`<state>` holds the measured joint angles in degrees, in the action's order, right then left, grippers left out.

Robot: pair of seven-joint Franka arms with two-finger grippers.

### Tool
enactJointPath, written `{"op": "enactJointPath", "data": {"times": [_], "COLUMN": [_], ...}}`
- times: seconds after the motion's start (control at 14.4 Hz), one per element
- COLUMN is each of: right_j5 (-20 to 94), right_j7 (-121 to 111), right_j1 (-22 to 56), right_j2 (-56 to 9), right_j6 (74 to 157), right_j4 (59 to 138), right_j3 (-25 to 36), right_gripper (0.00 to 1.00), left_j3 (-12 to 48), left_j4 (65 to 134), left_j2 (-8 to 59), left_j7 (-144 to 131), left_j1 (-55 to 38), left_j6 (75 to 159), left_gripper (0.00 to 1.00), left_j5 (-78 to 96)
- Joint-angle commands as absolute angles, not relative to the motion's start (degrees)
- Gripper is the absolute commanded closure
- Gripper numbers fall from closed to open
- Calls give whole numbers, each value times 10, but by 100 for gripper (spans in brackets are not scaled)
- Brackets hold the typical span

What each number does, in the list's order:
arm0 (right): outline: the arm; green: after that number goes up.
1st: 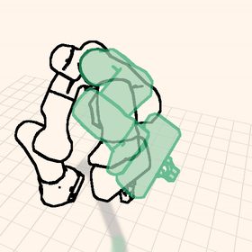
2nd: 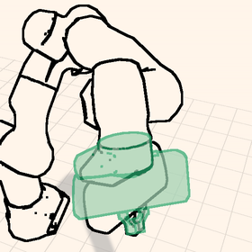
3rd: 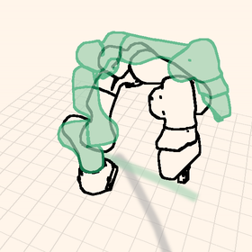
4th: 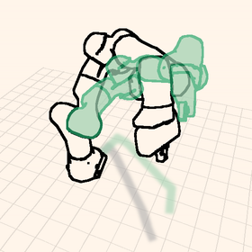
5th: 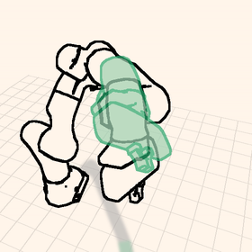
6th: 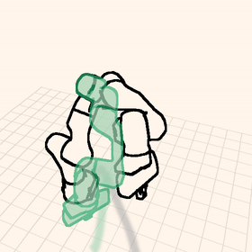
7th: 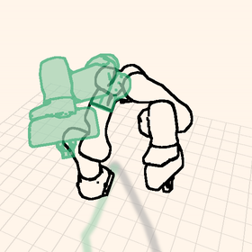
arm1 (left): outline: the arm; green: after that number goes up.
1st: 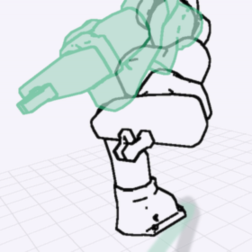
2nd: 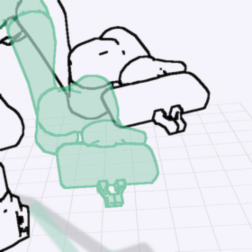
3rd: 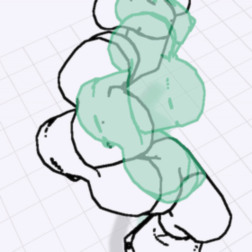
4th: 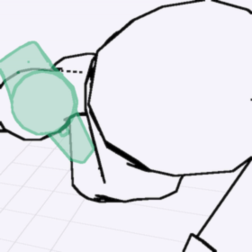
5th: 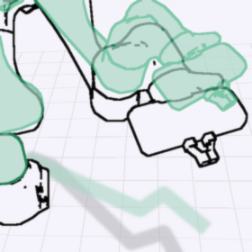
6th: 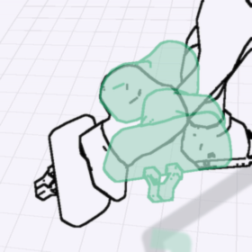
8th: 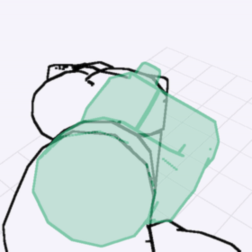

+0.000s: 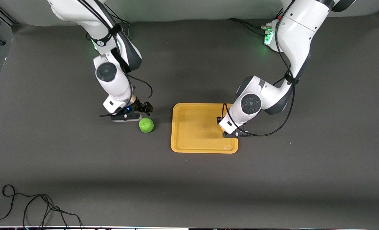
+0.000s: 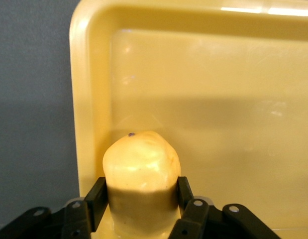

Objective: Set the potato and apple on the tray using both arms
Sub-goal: 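Carry the potato onto the tray while the right gripper reaches the apple, then release the potato on the tray while the right gripper grasps the apple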

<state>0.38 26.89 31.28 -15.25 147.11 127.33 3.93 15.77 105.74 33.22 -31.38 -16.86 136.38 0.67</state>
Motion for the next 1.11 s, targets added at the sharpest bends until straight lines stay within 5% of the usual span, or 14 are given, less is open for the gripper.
{"op": "enactJointPath", "data": {"times": [0.0,0.42,0.62,0.83,1.04], "right_j5": [-1,-1,-3,-3,-3], "right_j7": [279,274,269,268,252], "right_j1": [316,316,315,314,311], "right_j2": [-203,-275,-279,-251,-191], "right_j6": [1508,1570,1573,1534,1374], "right_j4": [1250,1220,1219,1203,1142], "right_j3": [42,42,42,43,53], "right_gripper": [0,1,43,49,49], "left_j3": [156,152,138,137,125], "left_j4": [1050,1033,1021,989,1010], "left_j2": [316,152,72,26,-25], "left_j7": [-319,-285,-240,-115,-2], "left_j1": [-166,-113,-71,-5,61], "left_j6": [1354,1125,1077,956,928], "left_gripper": [0,0,0,0,0], "left_j5": [-1,-1,-1,-1,-2]}}
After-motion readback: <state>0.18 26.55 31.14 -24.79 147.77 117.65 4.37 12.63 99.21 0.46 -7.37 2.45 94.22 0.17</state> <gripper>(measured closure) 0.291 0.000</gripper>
